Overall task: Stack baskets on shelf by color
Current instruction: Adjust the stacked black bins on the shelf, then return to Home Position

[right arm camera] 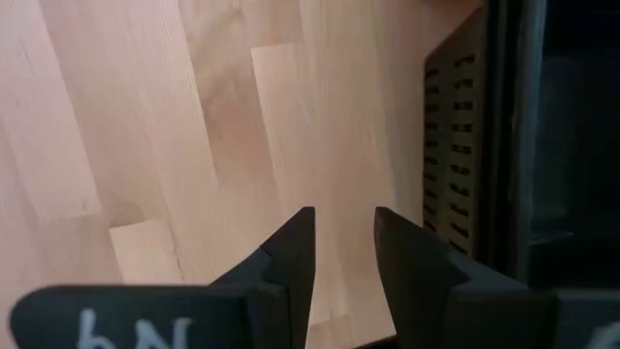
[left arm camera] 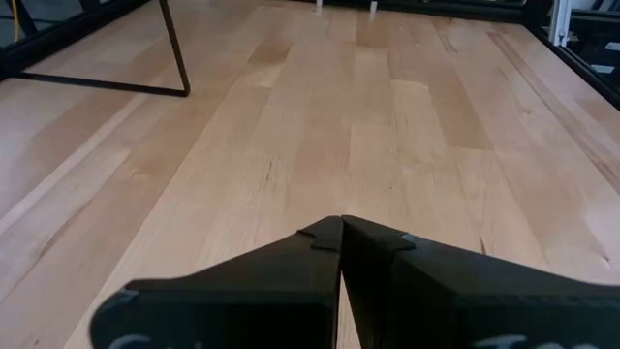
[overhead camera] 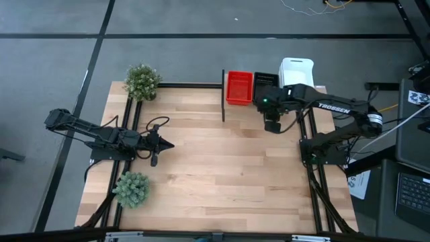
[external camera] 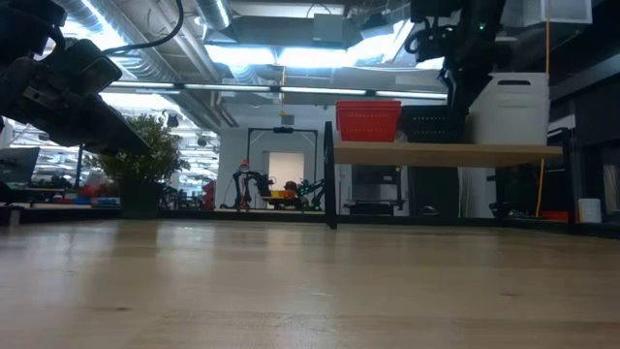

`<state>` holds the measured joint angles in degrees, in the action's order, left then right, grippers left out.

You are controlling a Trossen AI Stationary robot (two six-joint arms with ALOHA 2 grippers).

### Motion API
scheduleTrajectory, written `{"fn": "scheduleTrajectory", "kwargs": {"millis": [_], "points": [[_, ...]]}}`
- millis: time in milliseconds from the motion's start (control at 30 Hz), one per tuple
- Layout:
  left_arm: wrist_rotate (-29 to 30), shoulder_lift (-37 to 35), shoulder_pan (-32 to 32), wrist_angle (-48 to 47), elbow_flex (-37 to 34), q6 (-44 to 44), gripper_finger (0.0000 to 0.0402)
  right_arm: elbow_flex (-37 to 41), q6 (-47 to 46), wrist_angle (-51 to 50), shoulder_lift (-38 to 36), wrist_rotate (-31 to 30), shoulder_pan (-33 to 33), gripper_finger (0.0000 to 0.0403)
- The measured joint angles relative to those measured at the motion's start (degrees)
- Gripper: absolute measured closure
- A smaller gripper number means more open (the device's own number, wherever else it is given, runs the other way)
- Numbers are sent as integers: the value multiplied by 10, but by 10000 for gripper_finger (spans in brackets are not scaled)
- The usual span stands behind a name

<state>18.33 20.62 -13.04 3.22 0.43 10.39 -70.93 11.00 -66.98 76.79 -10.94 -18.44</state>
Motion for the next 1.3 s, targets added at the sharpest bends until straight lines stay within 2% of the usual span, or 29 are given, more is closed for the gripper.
{"fn": "scheduleTrajectory", "kwargs": {"millis": [100, 200, 267, 733, 933, 1033, 1133, 1300], "points": [[0, 0, 0, 0, 0, 0, 401, 0, 0, 0, 4, -10, 0, 296], [0, 0, 0, 0, 0, -3, 401, 0, 1, 0, 4, -62, 0, 296], [0, 0, 0, 0, 0, -2, 401, 0, 2, 0, 4, -74, 0, 296], [1, 0, 0, 0, 0, -3, 401, -8, -3, 7, 4, -70, 8, 296], [6, 0, 0, 1, 0, -4, 401, -68, -102, -27, 1, -20, 72, 296], [6, 0, 0, 1, 0, -4, 401, -68, -166, -13, -16, -10, 116, 296], [6, 0, 0, 1, 0, -4, 401, -33, -197, 51, -31, -10, 164, 296], [6, 0, 0, 2, 0, -4, 401, 64, -181, 195, -38, 8, 231, 296]]}}
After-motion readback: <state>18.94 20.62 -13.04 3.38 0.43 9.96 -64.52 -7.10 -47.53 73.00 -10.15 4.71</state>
